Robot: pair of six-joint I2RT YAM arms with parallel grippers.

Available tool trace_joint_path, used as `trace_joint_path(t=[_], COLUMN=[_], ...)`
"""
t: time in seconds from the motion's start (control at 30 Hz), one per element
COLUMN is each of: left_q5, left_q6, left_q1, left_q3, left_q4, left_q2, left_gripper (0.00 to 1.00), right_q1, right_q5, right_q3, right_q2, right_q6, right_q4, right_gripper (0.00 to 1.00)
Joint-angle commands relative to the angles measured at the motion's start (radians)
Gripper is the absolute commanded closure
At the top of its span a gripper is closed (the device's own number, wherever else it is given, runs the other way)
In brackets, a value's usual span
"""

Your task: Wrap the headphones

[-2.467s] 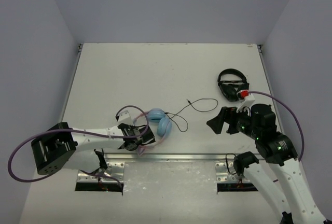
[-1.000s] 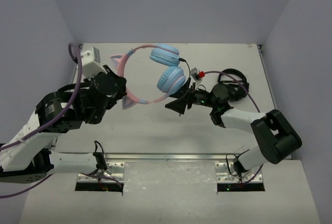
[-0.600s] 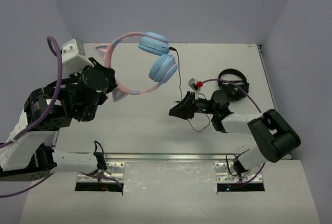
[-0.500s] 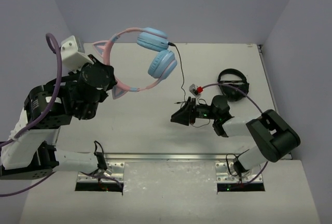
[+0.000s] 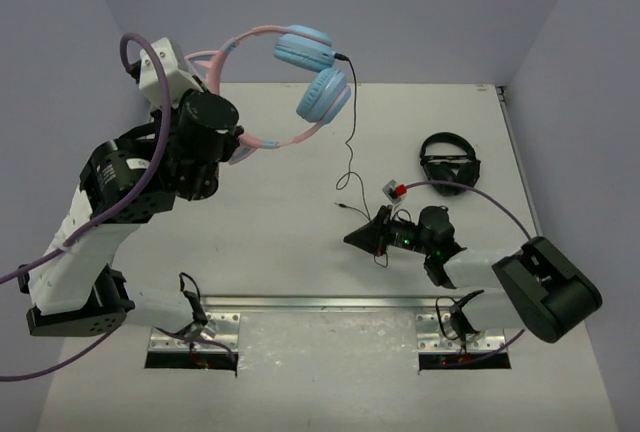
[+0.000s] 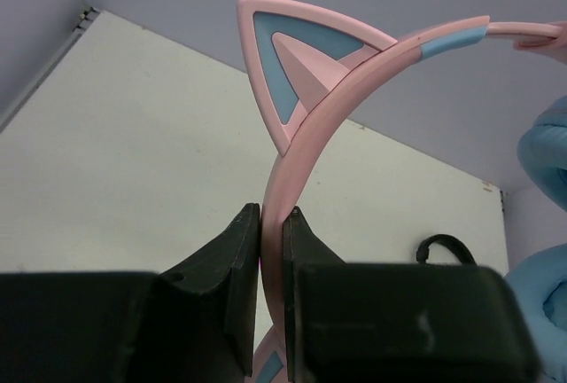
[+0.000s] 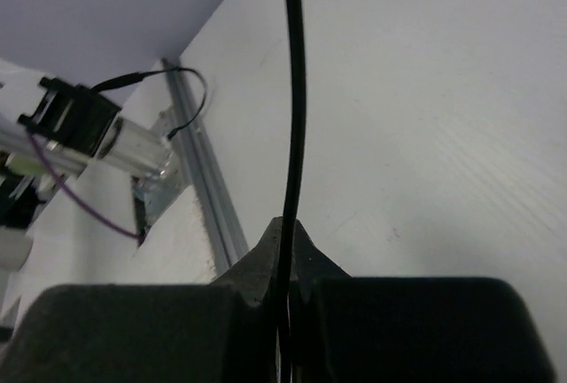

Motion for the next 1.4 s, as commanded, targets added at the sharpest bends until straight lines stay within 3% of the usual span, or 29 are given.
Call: trace_joint_path(t=[0.0,0.03,0.2,0.53,0.57,0.6,0.7,0.73,0.83,0.93,1.03,1.27,1.37], left_q5=[-0.019,-0.02,-0.048,-0.108,-0.071,0.011,0.127,0.211,0.366,0.44,0.497,0.566,0.555], left_q6=[0.135,0.183,0.32,0.564,0.532,0.515,0.457,0.443,0.414,0.356,0.328,0.288,0.277], left_q1=[0.089,0.109,0.154,0.164,0.164,0.164,0.164,0.164,0.163,0.164,0.163,0.163,0.163], left_q3=[0.059,0.066,0.287,0.218,0.203,0.179,-0.034,-0.176,-0.42,-0.562,-0.608,-0.641,-0.645], left_q4=[0.226,0.263,0.303,0.7,0.673,0.656,0.633,0.656,0.703,0.697,0.659,0.598,0.578], left_q2=[-0.017,-0.011,0.135,0.137,0.132,0.123,0.043,-0.013,-0.124,-0.196,-0.225,-0.262,-0.273], left_gripper=[1.0,1.0,1.0,1.0,1.0,0.99,1.0,1.0,1.0,1.0,1.0,1.0,1.0], right_q1=[0.002,0.002,0.002,0.002,0.002,0.002,0.002,0.003,0.002,0.002,0.002,0.003,0.002], right_q5=[0.325,0.361,0.426,0.502,0.466,0.44,0.302,0.277,0.275,0.304,0.3,0.19,0.255], right_q3=[-0.025,-0.034,-0.069,-0.118,-0.118,-0.12,-0.073,-0.021,0.12,0.255,0.351,0.429,0.452], right_q2=[-0.121,-0.146,-0.24,-0.389,-0.431,-0.459,-0.597,-0.669,-0.749,-0.787,-0.763,-0.617,-0.591], right_q6=[-0.033,-0.024,-0.007,0.033,0.021,-0.005,-0.053,-0.064,-0.127,-0.211,-0.297,-0.334,-0.357], right_q4=[-0.263,-0.36,-0.52,-0.703,-0.703,-0.714,-0.743,-0.79,-0.942,-1.065,-1.107,-1.039,-1.048], right_gripper=[0.99,0.99,0.99,0.95,0.88,0.64,0.45,0.33,0.16,0.12,0.1,0.15,0.16])
